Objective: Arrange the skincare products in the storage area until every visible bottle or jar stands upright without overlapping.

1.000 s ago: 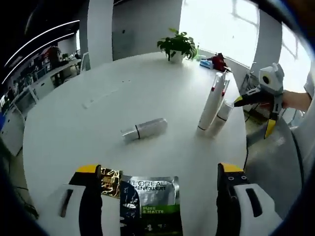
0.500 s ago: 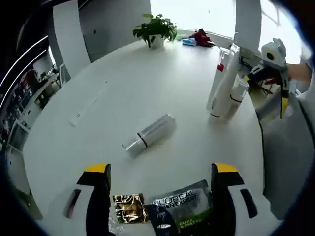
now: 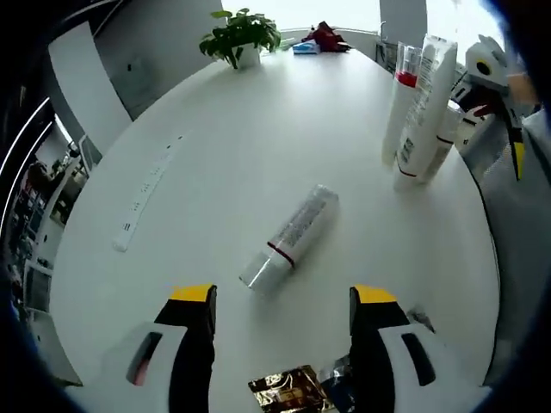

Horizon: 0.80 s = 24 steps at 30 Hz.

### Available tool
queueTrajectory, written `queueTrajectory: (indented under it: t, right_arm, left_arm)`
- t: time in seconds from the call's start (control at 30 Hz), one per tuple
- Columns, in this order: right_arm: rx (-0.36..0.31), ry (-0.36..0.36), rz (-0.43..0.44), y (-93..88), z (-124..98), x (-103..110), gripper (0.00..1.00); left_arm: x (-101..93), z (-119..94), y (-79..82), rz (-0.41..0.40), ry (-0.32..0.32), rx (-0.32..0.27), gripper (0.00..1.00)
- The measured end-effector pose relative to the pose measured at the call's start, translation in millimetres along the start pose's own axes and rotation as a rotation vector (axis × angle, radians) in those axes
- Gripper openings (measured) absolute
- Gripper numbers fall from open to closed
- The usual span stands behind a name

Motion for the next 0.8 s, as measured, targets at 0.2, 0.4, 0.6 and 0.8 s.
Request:
queueTrajectory:
  t: [0.2,0.4,0.6,0.8]
  right_arm:
    - [0.011,-0.014,-0.031,-2.9,2,-1,0.98]
    - [0.029,-0.028,-0.044,-6.0,3,-2,0.97]
    - [0.026,-0.024,-0.025,-7.2,3,-4,0.97]
    - [0.033,-0.018,-0.027,-7.5,4,-3,0.97]
  left_arm:
    - [5.4,15,4.7,0.073,-0.031,0.033,0.5]
    - [8.0,24,6.7,0.132,-0.059,0.053,0.42]
    - [12.9,35,5.0,0.15,-0.056,0.07,0.31]
    - [16.7,37,6.9,0.169,-0.025,0.074,0.26]
Point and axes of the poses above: the point that each gripper's makers call its tool centre point, and the gripper's own axes: z roughly forward along the fingers, x roughly to its left, y roughly out of its top, the point moved 7 cm from there along -z, roughly backward along the fingers, and after that the axes turned 3 degrees about -z, right-handed, at the moved point
